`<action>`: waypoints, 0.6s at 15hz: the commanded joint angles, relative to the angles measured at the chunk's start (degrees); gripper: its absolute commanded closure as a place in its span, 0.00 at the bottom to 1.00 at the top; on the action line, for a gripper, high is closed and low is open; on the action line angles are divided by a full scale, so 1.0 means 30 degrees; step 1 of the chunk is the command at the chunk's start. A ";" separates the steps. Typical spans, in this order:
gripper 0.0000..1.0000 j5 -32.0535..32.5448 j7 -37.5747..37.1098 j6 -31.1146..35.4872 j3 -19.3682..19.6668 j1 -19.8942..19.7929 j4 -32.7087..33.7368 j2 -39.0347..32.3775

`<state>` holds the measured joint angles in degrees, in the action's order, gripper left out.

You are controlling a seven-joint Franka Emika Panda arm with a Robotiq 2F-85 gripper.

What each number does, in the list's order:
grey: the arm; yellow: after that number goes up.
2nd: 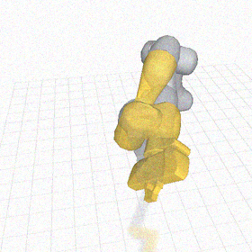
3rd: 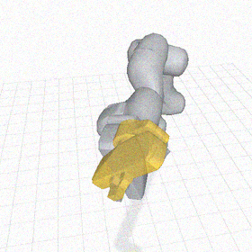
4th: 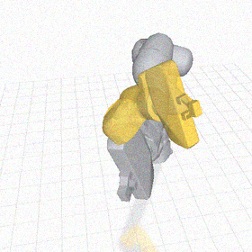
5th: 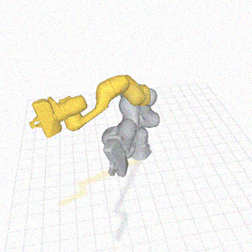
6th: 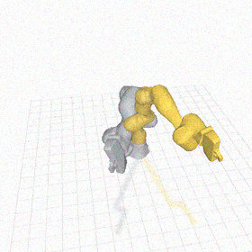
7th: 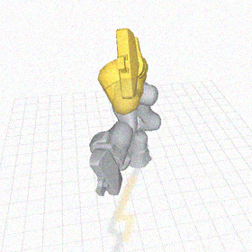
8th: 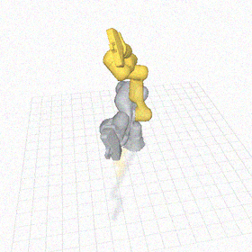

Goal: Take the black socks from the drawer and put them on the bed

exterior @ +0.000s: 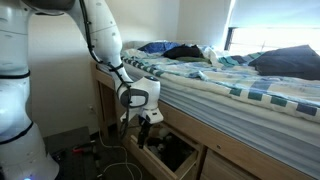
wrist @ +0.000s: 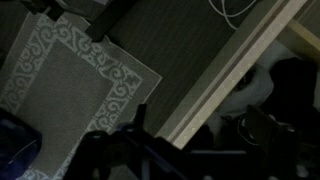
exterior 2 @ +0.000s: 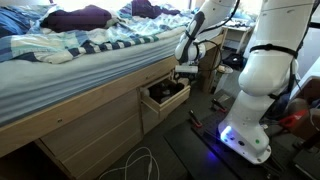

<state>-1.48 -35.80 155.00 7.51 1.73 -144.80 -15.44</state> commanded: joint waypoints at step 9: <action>0.00 -0.2682 0.3342 -0.0489 -0.1501 -0.0370 0.3213 -0.2840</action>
<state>-6.25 -30.93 155.57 5.56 1.76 -137.11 -24.07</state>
